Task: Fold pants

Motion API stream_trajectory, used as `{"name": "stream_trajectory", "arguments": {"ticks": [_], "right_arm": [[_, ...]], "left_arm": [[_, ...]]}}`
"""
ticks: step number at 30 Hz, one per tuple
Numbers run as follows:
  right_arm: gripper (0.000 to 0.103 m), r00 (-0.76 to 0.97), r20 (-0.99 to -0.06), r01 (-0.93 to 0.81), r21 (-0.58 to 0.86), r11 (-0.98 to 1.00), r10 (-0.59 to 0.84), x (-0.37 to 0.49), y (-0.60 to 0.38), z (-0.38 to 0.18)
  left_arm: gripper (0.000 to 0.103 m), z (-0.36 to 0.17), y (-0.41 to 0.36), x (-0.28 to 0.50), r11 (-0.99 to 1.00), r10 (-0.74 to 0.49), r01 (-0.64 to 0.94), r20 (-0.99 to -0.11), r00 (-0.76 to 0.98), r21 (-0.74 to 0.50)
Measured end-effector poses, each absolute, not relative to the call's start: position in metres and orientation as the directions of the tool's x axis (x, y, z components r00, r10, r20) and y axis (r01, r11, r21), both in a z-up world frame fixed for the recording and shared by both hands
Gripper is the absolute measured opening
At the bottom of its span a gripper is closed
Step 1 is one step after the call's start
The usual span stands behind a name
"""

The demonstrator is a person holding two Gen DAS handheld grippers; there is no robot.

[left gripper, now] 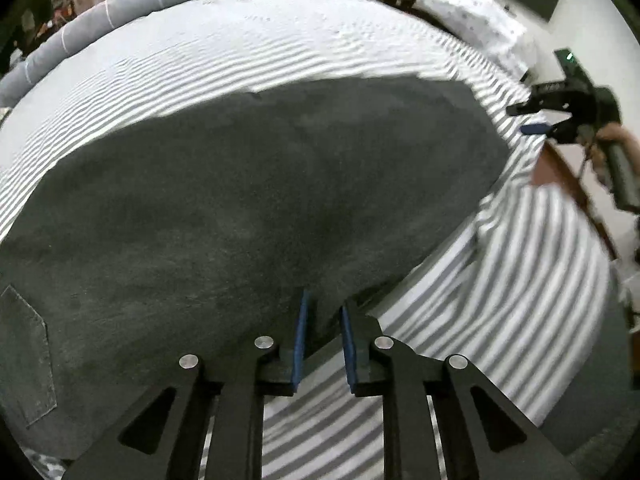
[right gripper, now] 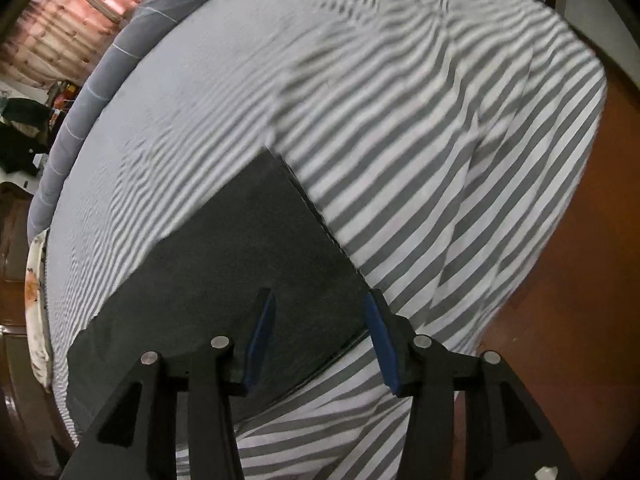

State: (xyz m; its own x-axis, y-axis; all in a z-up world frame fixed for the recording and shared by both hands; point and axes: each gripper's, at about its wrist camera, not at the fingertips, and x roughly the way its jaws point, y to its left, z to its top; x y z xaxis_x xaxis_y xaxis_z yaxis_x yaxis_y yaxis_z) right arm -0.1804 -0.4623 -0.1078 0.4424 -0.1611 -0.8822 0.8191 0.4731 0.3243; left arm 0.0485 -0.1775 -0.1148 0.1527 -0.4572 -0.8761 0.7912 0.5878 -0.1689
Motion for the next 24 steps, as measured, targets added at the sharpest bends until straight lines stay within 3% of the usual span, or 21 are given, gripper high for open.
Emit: {"name": "stream_trajectory", "arguments": {"ticks": [5,10,24], "right_arm": [[0.046,0.499,-0.849,0.760,0.333,0.559,-0.174,-0.148,-0.449,-0.063],[0.047,0.552,-0.830,0.643,0.361,0.676,-0.082,-0.083,-0.423,-0.045],[0.047,0.452,-0.843,0.294,0.449,0.844,0.291,0.141,-0.296,-0.075]], "left_arm": [[0.019,-0.074,-0.145,0.077,0.624,-0.550,0.746,-0.809,0.208,-0.232],[0.020,-0.058,-0.117,0.132,0.750,-0.515,0.621,-0.790,0.334,-0.226],[0.020,-0.132,-0.116,0.187,0.856,-0.374,0.476,-0.879,0.295,-0.204]]}}
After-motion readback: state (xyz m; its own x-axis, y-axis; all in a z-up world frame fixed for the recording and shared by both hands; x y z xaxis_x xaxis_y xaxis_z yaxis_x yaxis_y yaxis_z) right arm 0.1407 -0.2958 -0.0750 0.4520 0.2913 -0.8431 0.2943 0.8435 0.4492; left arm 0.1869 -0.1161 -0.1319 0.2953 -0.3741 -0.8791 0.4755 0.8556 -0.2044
